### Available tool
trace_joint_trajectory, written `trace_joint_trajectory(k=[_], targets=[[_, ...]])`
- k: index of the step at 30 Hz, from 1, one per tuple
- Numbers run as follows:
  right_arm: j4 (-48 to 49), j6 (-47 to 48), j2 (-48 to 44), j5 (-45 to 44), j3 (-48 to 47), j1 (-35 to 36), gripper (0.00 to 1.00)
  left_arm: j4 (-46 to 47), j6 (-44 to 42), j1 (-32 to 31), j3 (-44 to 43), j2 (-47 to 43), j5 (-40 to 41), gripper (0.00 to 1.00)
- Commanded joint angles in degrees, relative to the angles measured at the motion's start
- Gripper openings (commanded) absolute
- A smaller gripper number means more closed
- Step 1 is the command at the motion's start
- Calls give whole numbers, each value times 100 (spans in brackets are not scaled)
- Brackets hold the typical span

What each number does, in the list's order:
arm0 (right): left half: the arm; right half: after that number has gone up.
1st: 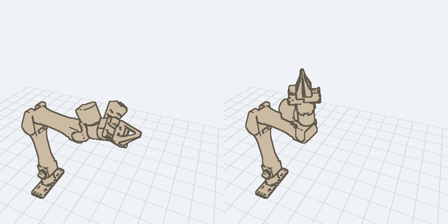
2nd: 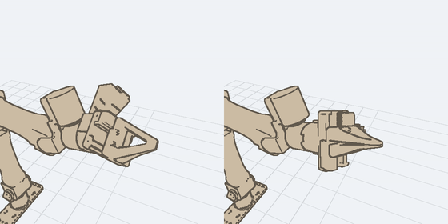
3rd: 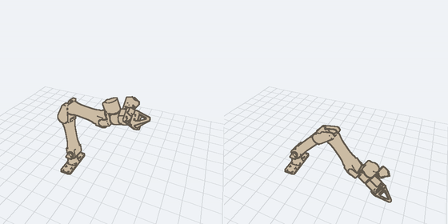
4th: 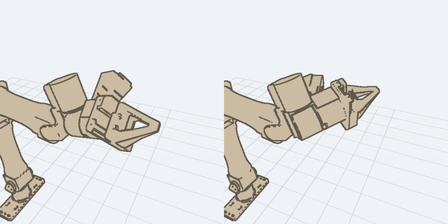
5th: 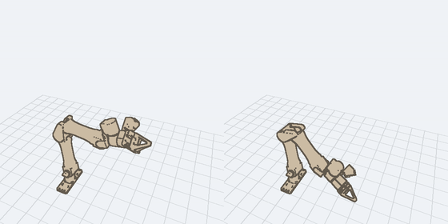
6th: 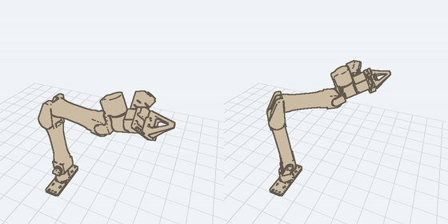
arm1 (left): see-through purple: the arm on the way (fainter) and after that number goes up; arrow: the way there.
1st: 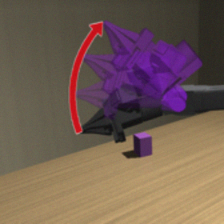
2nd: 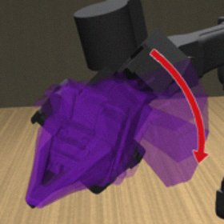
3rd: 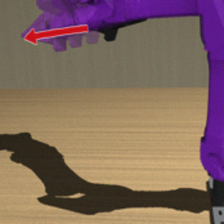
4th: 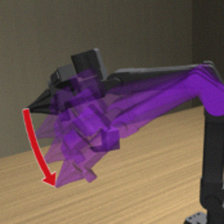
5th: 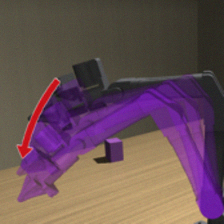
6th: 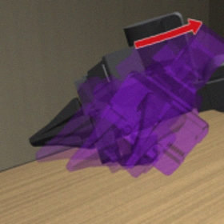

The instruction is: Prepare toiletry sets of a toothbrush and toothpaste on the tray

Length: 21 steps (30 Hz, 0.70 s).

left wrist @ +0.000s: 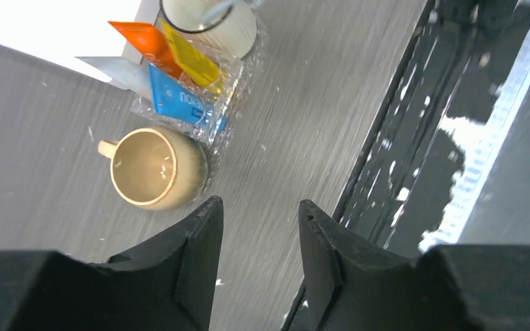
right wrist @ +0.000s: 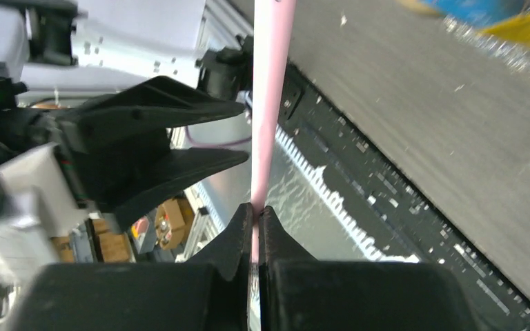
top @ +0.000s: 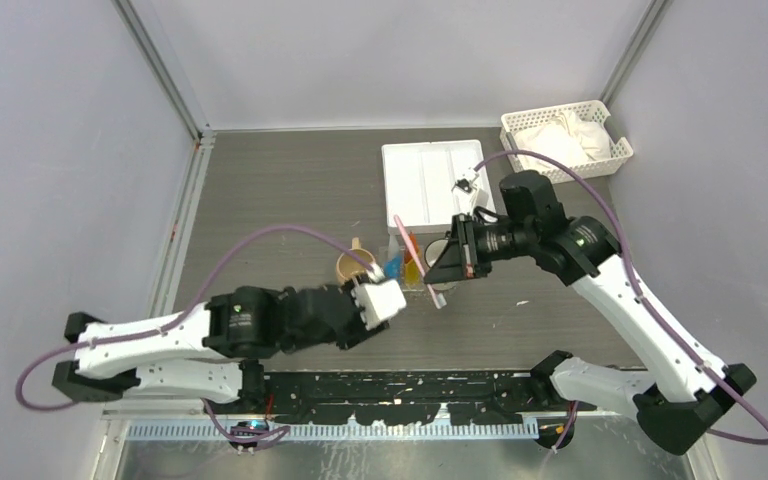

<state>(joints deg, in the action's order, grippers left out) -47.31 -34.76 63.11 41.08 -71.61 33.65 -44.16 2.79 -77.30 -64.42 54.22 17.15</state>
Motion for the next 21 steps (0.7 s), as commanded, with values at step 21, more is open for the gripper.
trace_joint_trajectory(k=[21], targets=[[-1738, 339, 1793, 281, -799, 311, 1, -3819, 2904, -3687, -989, 1271, 6284, 48]])
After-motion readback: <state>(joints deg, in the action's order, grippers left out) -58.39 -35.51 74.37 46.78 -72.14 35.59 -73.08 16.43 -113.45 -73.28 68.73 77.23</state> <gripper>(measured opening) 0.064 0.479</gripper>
